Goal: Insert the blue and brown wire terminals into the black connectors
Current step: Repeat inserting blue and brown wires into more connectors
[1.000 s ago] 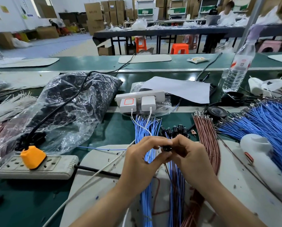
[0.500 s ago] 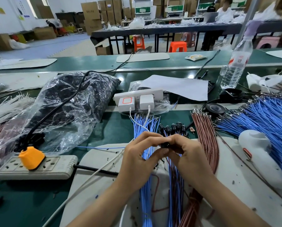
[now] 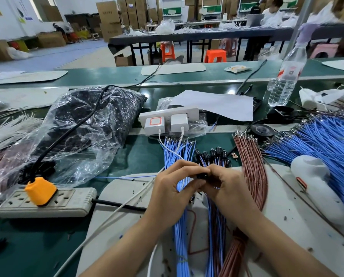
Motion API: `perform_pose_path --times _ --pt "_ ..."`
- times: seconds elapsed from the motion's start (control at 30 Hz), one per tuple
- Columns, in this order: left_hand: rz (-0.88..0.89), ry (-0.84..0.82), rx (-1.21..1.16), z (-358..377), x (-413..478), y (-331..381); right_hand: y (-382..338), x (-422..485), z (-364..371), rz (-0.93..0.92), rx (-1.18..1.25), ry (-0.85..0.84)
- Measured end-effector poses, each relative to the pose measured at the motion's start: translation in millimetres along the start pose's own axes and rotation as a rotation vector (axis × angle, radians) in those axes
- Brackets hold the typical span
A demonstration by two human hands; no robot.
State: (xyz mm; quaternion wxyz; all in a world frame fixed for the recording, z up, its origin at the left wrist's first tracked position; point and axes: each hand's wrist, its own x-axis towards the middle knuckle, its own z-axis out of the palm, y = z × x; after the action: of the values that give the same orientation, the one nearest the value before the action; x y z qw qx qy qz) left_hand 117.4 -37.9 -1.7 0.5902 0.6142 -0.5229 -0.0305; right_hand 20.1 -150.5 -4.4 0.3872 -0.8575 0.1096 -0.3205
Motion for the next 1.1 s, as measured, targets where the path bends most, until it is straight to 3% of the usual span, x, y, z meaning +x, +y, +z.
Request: perform_pose_path --times 0.43,0.63,0.83,0.93,1.1 --pt "-0.024 -0.017 0.009 1 0 -3 0 1 0 0.044 -0.070 -0.053" --pt "-0.035 -0.028 0.059 4 0 -8 -1 1 -1 0.087 -0.059 0.030" --pt "-0.173 0.114 -0.086 3 0 -13 0 18 -20 0.201 -0.149 0.294" --pt "-0.184 0.130 -0.119 5 1 -14 3 51 -19 0.163 -0.291 0.206" --pt "-0.187 0.154 -0.115 2 1 -14 22 116 6 0.157 -0.587 -0.146"
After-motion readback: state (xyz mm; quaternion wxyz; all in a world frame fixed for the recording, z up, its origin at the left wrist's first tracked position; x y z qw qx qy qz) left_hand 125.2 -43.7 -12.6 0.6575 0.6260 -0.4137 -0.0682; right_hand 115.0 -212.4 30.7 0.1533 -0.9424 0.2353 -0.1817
